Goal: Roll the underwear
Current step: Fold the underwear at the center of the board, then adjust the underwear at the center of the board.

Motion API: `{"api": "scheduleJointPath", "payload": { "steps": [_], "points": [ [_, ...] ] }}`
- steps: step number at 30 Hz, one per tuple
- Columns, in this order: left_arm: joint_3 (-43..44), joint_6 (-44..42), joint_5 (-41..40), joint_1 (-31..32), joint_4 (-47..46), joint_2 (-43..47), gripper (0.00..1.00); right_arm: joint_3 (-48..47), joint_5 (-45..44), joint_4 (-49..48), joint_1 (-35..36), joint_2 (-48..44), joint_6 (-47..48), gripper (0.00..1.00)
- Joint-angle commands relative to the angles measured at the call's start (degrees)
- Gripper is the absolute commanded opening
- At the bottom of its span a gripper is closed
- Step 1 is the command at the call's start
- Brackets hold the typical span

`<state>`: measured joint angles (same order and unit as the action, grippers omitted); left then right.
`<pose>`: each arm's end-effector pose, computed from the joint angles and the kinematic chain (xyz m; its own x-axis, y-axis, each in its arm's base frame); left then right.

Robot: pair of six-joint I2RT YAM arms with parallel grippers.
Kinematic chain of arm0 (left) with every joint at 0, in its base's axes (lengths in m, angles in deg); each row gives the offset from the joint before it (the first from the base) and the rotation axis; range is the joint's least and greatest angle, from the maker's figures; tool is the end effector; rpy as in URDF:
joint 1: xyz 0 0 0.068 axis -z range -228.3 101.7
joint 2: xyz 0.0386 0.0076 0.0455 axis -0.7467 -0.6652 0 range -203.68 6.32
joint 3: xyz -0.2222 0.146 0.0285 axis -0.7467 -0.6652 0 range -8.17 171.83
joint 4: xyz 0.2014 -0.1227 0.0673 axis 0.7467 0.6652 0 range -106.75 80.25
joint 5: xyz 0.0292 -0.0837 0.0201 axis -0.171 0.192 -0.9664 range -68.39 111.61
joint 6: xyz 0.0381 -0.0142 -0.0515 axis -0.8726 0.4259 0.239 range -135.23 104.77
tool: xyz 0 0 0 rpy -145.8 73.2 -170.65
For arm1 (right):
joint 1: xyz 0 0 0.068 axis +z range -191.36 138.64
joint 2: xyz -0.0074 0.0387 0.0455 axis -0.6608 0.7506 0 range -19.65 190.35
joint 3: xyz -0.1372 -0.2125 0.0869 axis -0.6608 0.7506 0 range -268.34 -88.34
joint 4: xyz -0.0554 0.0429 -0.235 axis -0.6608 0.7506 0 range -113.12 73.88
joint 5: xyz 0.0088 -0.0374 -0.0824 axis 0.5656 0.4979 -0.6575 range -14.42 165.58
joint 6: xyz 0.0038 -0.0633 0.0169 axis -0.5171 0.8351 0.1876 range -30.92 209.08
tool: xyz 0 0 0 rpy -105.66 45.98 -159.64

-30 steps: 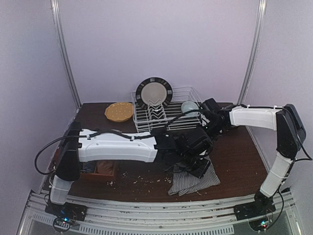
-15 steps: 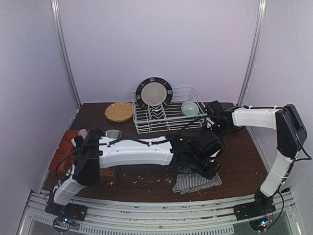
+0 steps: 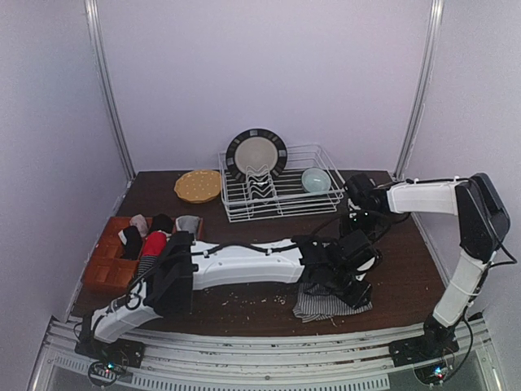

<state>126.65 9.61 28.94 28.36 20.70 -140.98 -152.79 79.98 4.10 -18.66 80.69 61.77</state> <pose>0.1212 -0.5399 0.1666 -0.5735 0.6132 -0.5432 0.8189 0.4478 -0.3591 0.3147 0.1360 0.1710 -0.9223 0.1101 -0.3705 0.0073 0.9633 0.2682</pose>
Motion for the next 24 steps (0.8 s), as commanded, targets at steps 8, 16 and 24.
{"api": "scheduleJointPath", "payload": {
  "steps": [8, 16, 24],
  "points": [
    [-28.11, -1.69, -4.6, -0.09, -13.34, 24.87, 0.74, 2.58, 1.71, 1.19, 2.09, -13.41, -0.61, 0.52],
    [-43.54, 3.08, -6.38, -5.95, -19.69, 31.54, 0.46, 2.12, 2.64, -1.46, 5.6, -4.47, -1.9, 0.24],
    [-47.29, 4.3, -6.78, -8.28, -20.84, 29.83, 0.47, 5.14, -4.99, -0.31, 4.63, -0.67, -1.63, 0.2]
  ]
}}
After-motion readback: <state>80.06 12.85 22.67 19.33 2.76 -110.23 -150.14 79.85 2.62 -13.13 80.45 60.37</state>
